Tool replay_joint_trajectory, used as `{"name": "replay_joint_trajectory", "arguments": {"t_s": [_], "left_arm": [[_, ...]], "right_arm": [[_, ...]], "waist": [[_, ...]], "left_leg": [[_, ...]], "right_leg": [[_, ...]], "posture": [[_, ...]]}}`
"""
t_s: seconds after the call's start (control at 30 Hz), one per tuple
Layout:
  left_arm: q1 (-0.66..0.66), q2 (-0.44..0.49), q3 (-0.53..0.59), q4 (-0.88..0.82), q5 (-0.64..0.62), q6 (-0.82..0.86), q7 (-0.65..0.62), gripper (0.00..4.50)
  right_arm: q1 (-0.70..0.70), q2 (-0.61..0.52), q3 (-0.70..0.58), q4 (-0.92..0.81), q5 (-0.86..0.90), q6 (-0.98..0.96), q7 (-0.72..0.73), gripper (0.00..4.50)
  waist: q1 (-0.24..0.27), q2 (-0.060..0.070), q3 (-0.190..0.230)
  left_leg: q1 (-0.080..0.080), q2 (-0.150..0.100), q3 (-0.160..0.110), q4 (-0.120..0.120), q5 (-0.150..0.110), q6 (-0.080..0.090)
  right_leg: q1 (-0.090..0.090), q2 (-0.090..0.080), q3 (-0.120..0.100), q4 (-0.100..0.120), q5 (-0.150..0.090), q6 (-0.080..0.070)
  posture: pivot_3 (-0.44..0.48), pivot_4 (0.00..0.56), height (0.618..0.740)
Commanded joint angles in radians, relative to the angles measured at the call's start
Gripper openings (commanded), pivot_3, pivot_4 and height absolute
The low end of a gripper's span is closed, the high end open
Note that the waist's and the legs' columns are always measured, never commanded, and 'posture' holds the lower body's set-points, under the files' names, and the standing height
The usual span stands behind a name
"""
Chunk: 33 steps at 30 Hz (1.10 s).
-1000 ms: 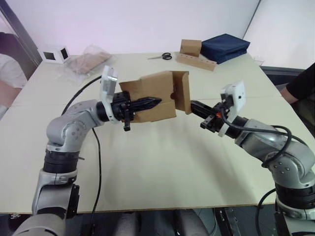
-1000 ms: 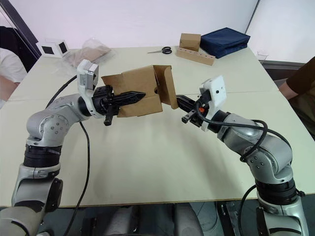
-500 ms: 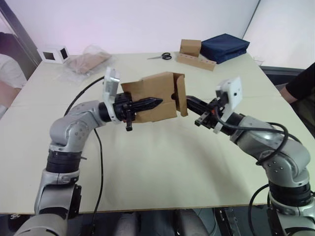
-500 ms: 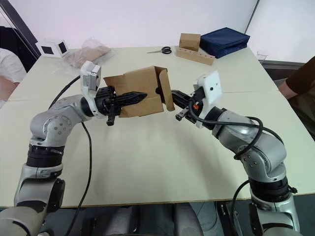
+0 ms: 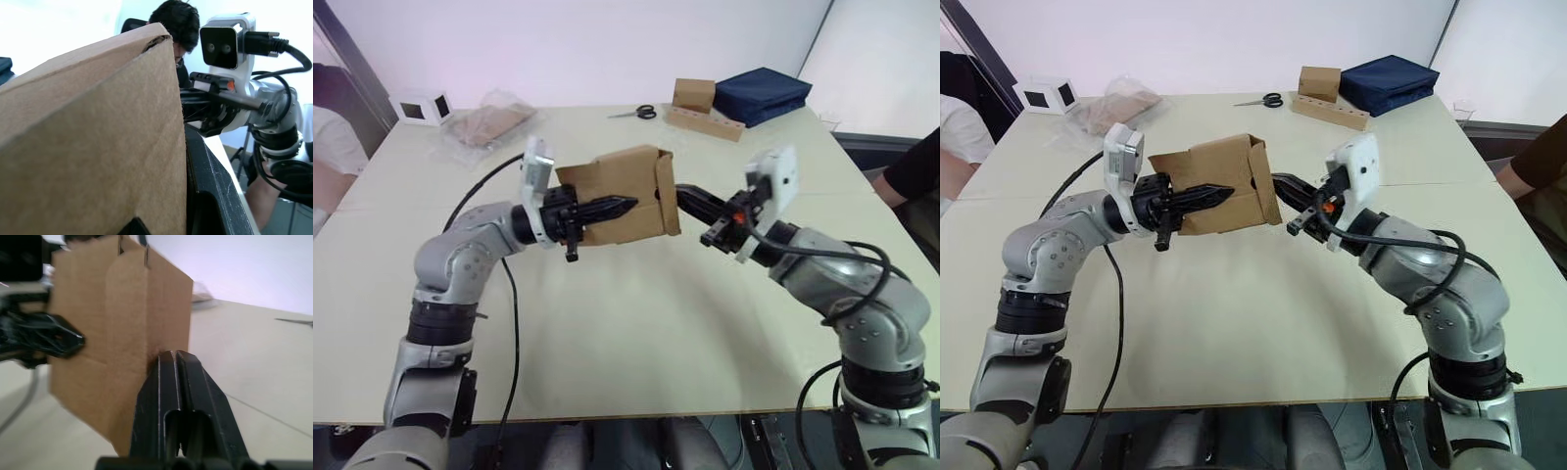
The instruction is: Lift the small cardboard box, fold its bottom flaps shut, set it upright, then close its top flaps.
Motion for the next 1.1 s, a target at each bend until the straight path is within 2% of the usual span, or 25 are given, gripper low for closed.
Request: {"name": "replay_joint_trajectory", "arguments": {"t_s": [0.03,0.17,0.47,0.57,1.1], "left_arm": [[-0.038,0.019,0.056,-0.038,-0.107,0.083,-0.007,0.00],[-0.045,0.032,0.055,-0.052,-0.115,0.101,-0.012,0.00],[-0.051,0.033,0.066,-0.069,-0.142,0.114,0.011,0.00],[-0.047,0.037,0.065,-0.070,-0.144,0.114,0.012,0.00],[-0.037,0.060,0.051,-0.066,-0.134,0.105,-0.015,0.00]], "right_arm": [[0.025,-0.002,-0.079,0.003,0.194,0.032,0.048,0.04],[0.043,-0.018,-0.131,0.061,0.289,0.040,0.065,0.04],[0.082,-0.028,-0.123,0.091,0.307,0.025,0.085,0.04],[0.099,-0.033,-0.140,0.103,0.326,0.025,0.087,0.73],[0.140,-0.060,-0.210,0.149,0.497,0.026,0.094,0.73]], "waist": [[0.000,0.000,0.000],[-0.001,0.000,0.000],[0.000,0.000,0.000],[0.000,0.000,0.000],[0.000,0.000,0.000]], "left_leg": [[0.000,0.000,0.000,0.000,0.000,0.000],[0.000,0.000,0.000,0.000,0.000,0.000],[0.000,0.000,0.000,0.000,0.000,0.000],[0.000,0.000,0.000,0.001,0.000,0.000],[0.000,0.000,0.000,0.001,0.000,0.000]], "right_leg": [[0.000,0.000,0.000,0.000,0.000,0.000],[0.000,0.000,0.000,0.000,0.000,0.000],[0.000,0.000,0.000,0.000,0.000,0.000],[0.000,0.000,0.000,0.001,0.000,0.000],[0.000,0.000,0.000,0.001,0.000,0.000]], "posture": [[0.000,0.150,0.740],[0.000,0.150,0.740],[0.000,0.150,0.740],[0.000,0.150,0.740],[0.000,0.150,0.740]]}}
